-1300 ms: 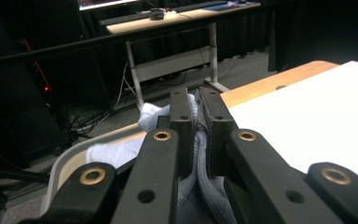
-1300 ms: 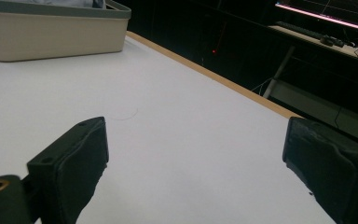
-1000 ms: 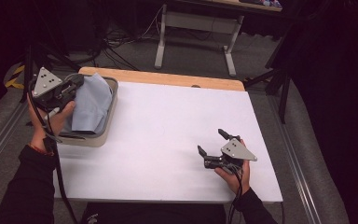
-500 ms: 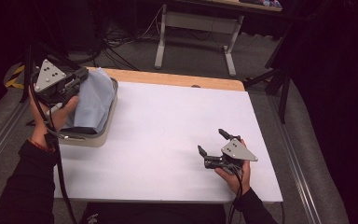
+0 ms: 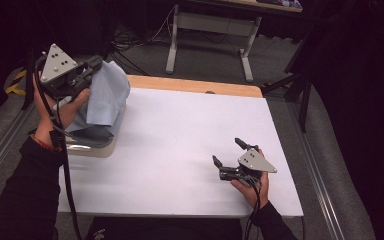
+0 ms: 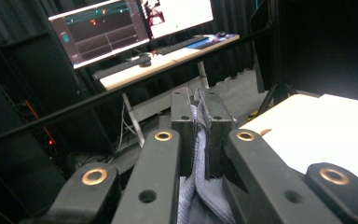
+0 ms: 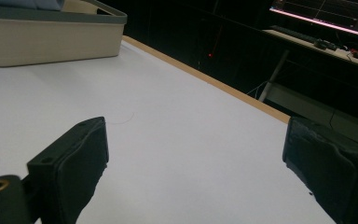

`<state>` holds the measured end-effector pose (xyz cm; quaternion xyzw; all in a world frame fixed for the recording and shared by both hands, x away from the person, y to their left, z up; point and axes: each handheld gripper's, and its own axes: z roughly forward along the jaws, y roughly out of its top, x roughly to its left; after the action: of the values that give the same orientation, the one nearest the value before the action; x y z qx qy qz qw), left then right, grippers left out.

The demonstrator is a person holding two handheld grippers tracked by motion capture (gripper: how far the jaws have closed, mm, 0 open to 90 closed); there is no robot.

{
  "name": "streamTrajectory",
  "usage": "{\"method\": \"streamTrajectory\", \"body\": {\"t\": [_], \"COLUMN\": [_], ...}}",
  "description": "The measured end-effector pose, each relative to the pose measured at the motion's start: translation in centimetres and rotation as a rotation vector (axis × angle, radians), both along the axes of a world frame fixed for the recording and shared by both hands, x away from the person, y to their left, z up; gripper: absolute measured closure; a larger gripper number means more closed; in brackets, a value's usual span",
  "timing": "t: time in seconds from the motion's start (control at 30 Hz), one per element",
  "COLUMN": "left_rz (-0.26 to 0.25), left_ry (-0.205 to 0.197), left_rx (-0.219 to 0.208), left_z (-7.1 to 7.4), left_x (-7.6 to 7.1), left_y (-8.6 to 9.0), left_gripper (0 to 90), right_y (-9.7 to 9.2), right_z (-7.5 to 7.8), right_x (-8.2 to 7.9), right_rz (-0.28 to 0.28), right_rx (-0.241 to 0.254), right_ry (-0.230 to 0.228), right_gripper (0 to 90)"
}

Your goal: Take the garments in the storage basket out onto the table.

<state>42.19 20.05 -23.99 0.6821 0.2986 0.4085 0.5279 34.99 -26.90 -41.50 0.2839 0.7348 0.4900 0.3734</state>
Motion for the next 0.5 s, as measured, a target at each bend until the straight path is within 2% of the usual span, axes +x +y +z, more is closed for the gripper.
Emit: {"method": "streamTrajectory", "body": {"t": [0.2,0.33,0.5], "left_rz": [-0.033,-0.041,-0.08], "left_ry": [-0.023,-0.015,-0.015], "left_rx": [-0.001,0.017,0.033], "left_z": [1.8,2.2,2.7], "left_x": [-0.4,-0.3,-0.5], "left_y": [-1.7,-3.6,-5.9], "left_gripper": [86.1,86.2,86.2], "right_y": [0.0,-0.1,-0.4], "right_z": [0.1,0.2,0.4], "right_x": [0.0,-0.1,-0.3], "right_rz": [0.002,0.001,-0.002], "right_rx": [0.004,0.009,0.012], "right_ry": [-0.004,-0.014,-0.024], "right_gripper": [7.5,7.7,7.8]}}
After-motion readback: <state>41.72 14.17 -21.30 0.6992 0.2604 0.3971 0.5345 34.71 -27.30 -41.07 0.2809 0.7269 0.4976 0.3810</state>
